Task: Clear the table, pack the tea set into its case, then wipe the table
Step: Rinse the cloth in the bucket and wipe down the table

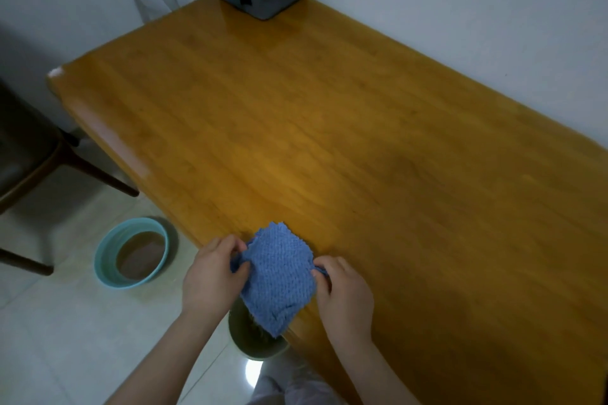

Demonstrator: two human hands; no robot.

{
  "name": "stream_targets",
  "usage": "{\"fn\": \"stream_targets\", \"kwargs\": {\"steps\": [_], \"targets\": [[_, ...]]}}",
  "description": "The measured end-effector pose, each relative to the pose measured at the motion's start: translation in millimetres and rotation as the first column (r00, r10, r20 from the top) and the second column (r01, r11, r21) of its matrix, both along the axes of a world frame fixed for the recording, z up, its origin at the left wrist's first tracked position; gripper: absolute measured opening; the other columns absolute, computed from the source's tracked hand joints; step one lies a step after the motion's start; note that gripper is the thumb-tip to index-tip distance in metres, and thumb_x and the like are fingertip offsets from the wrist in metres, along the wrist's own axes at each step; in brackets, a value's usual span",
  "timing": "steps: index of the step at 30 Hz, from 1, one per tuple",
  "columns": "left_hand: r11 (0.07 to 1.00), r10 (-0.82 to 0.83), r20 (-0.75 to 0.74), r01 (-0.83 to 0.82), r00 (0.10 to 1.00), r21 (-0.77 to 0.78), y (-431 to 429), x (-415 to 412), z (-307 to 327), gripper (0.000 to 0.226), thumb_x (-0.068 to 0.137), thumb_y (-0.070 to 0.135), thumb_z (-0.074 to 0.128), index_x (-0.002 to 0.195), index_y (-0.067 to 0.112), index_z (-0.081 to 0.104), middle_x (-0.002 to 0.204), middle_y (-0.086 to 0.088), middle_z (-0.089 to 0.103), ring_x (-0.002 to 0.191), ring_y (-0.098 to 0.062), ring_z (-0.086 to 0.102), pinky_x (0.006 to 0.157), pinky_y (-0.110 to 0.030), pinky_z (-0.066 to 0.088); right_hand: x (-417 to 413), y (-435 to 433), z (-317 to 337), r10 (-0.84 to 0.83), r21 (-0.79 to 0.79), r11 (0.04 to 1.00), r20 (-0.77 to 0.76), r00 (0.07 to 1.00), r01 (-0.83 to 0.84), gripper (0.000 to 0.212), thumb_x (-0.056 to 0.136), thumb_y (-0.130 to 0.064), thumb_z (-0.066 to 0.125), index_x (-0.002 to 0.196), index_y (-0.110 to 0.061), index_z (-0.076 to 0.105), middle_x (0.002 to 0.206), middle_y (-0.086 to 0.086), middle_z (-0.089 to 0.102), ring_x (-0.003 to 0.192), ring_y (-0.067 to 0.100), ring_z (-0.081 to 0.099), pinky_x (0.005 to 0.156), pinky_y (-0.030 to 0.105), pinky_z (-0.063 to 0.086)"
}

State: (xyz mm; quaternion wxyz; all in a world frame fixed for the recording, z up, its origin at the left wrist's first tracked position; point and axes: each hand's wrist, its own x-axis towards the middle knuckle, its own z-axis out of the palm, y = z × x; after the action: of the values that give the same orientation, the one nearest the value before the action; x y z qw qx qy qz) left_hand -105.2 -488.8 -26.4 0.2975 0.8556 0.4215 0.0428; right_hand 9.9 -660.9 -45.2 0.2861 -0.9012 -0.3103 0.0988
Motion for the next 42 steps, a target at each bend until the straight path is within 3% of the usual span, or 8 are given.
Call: {"fn": "stream_targets", "kwargs": {"steps": [4, 9, 12, 18, 24, 29, 37, 42], "targets": [[0.996, -0.009, 0.103, 0.017, 0.995, -0.085, 5, 10, 7, 0.024, 0.082, 0.022, 0.071, 0.072, 0.033, 0.052, 0.081, 0.012, 0.061, 0.085, -0.012, 0.058, 0.071, -0.038, 0.049, 11, -4, 11, -0.010, 0.062, 0.998, -0.088, 0.996, 0.016, 0.014, 0.094, -0.021, 0.059, 0.100, -0.030, 0.068, 0.091, -0.018, 0.061, 0.077, 0.000, 0.056, 0.061, 0.017, 0.043], [0.947, 0.095, 0.290, 0.004, 0.952, -0.322, 14, 33, 25, 0.015, 0.091, 0.022, 0.062, 0.080, 0.020, 0.052, 0.062, 0.011, 0.053, 0.058, -0.002, 0.048, 0.058, -0.025, 0.039, 43, 3, 39, -0.117, 0.268, 0.915, -0.538, 0.834, 0.301, 0.010, 0.092, -0.016, 0.062, 0.091, -0.026, 0.064, 0.105, -0.018, 0.063, 0.102, -0.001, 0.057, 0.089, 0.021, 0.045], [0.923, 0.065, 0.367, 0.084, 0.928, -0.376, 23, 50, 36, 0.017, 0.094, 0.021, 0.059, 0.081, 0.017, 0.049, 0.053, 0.012, 0.038, 0.052, -0.005, 0.036, 0.054, -0.026, 0.031, 65, 10, 63, -0.066, 0.374, 0.795, -0.730, 0.681, 0.478, 0.009, 0.090, -0.007, 0.063, 0.085, -0.014, 0.066, 0.088, -0.007, 0.067, 0.083, 0.003, 0.062, 0.073, 0.014, 0.047], [0.884, -0.017, 0.549, 0.270, 0.836, -0.383, 36, 98, 86, 0.015, 0.097, 0.016, 0.055, 0.085, 0.017, 0.046, 0.062, 0.007, 0.030, 0.055, -0.006, 0.031, 0.051, -0.020, 0.029, 117, 26, 101, 0.117, 0.496, 0.723, -0.774, 0.622, 0.481, 0.008, 0.072, -0.018, 0.058, 0.077, -0.012, 0.061, 0.070, 0.001, 0.055, 0.071, 0.014, 0.050, 0.066, 0.028, 0.040], [0.833, -0.255, 0.582, 0.481, 0.772, -0.274, 45, 145, 139, 0.015, 0.098, 0.011, 0.053, 0.087, 0.016, 0.045, 0.062, 0.004, 0.033, 0.056, -0.008, 0.032, 0.050, -0.019, 0.029, 159, 52, 120, 0.152, 0.283, 0.942, -0.837, 0.526, 0.178, 0.066, 0.075, -0.049, 0.077, 0.133, -0.030, 0.052, 0.123, -0.003, 0.064, 0.107, 0.016, 0.062, 0.083, 0.032, 0.049], [0.757, -0.412, 0.528, 0.602, 0.742, -0.255, 43, 149, 139, 0.012, 0.097, 0.019, 0.055, 0.088, 0.018, 0.047, 0.060, 0.002, 0.038, 0.053, -0.008, 0.037, 0.050, -0.023, 0.032, 178, 57, 134, 0.413, 0.382, 0.910, -0.849, 0.329, -0.158, 0.065, 0.084, -0.031, 0.072, 0.142, -0.019, 0.046, 0.134, 0.005, 0.060, 0.120, 0.021, 0.060, 0.101, 0.040, 0.049], [0.799, -0.397, 0.394, 0.524, 0.829, -0.296, 39, 134, 96, 0.027, 0.091, 0.025, 0.066, 0.112, 0.026, 0.049, 0.079, -0.008, 0.065, 0.065, -0.011, 0.056, 0.062, -0.026, 0.045, 177, 55, 131, 0.305, 0.397, 0.914, -0.536, 0.787, -0.084, 0.017, 0.089, -0.024, 0.069, 0.084, -0.009, 0.075, 0.085, 0.003, 0.070, 0.078, 0.005, 0.062, 0.071, 0.019, 0.047], [0.840, -0.439, 0.170, 0.471, 0.882, -0.269, 53, 123, 74, 0.019, 0.079, 0.019, 0.078, 0.083, 0.021, 0.060, 0.070, 0.008, 0.059, 0.063, -0.003, 0.053, 0.062, -0.033, 0.046, 176, 54, 143, 0.207, 0.413, 0.904, -0.206, 0.956, -0.107, 0.024, 0.089, -0.022, 0.070, 0.065, -0.021, 0.069, 0.086, 0.007, 0.072, 0.089, 0.017, 0.065, 0.079, 0.021, 0.046]]}}
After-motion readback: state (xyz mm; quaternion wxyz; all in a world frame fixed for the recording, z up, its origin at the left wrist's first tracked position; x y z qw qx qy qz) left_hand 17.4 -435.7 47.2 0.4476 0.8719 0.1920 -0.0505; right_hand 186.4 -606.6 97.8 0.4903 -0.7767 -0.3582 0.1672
